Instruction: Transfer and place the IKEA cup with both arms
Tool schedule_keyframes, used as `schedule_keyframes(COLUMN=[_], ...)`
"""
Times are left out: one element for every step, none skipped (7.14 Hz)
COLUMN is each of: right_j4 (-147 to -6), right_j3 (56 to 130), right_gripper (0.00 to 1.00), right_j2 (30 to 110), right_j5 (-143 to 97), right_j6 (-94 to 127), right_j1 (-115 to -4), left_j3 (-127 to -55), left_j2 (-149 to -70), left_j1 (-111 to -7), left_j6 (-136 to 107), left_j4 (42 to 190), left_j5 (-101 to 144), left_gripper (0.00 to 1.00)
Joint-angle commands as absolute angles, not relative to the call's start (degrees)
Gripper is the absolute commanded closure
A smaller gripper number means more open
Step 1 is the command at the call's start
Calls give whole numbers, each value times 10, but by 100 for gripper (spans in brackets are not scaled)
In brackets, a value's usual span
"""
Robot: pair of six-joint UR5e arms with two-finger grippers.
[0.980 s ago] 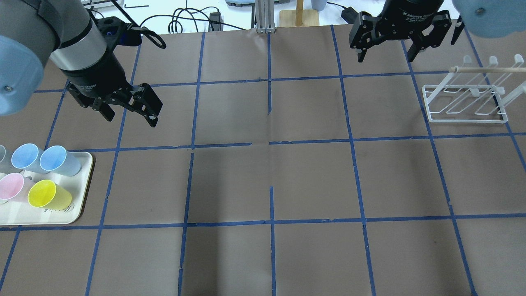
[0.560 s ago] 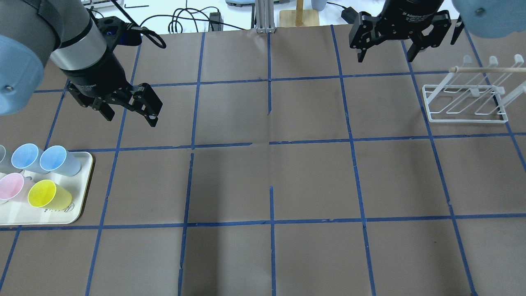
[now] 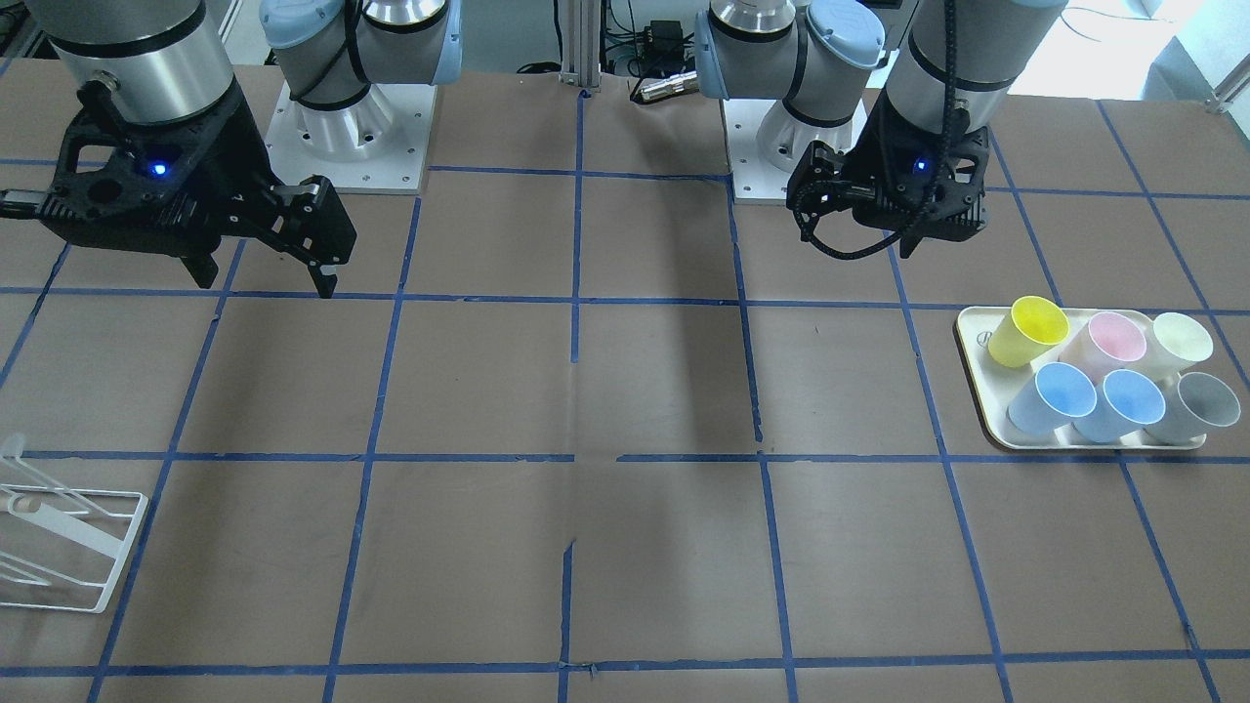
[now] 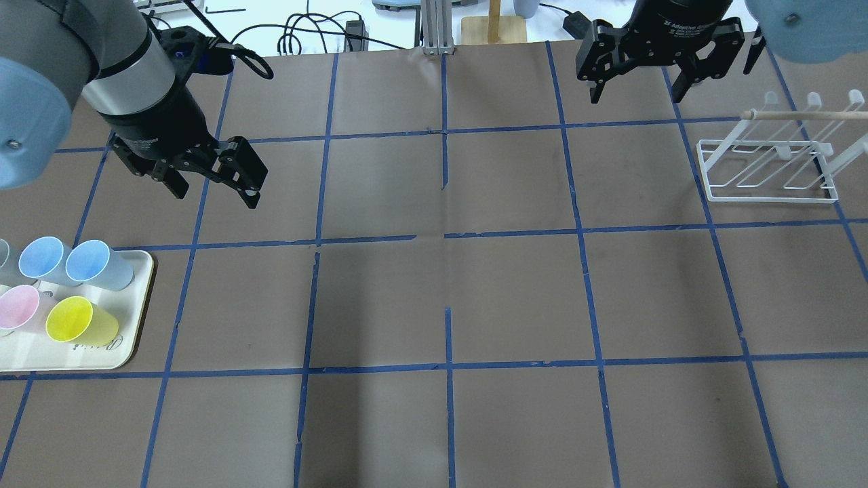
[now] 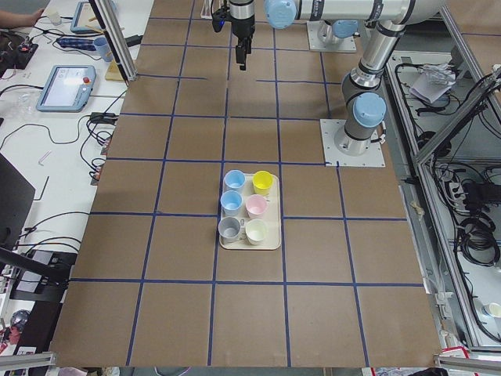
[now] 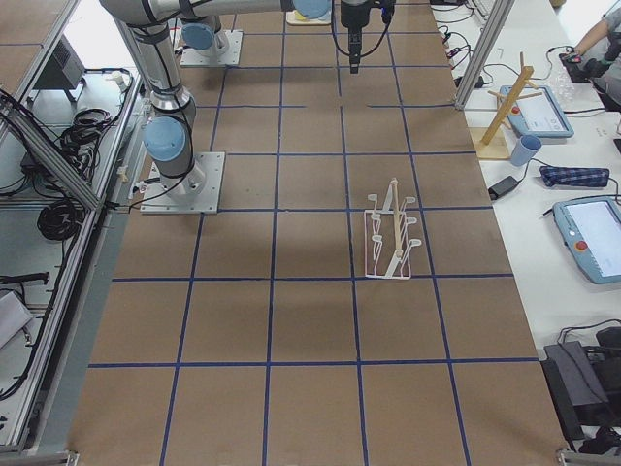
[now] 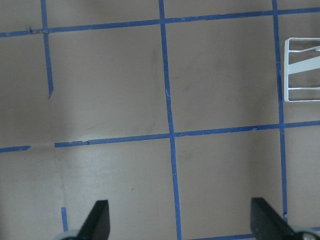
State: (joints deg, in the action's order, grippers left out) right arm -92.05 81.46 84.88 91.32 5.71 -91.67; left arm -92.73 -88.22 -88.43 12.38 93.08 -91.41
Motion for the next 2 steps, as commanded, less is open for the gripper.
schedule_keyframes(right_j4=[-920,-920], right_j3=[815,815], right_gripper=[0,0], right_j2=[848,849], right_j5=[913,913], right_j6=[57,57], right_j1=[-917,-917], left_j3=[-928,-928], left_j2=[-882,-884], left_j1=[-883,-883], left_j6=[123,120], left_j4=[931,931], left_j5=[-914,-914], left_gripper=[0,0])
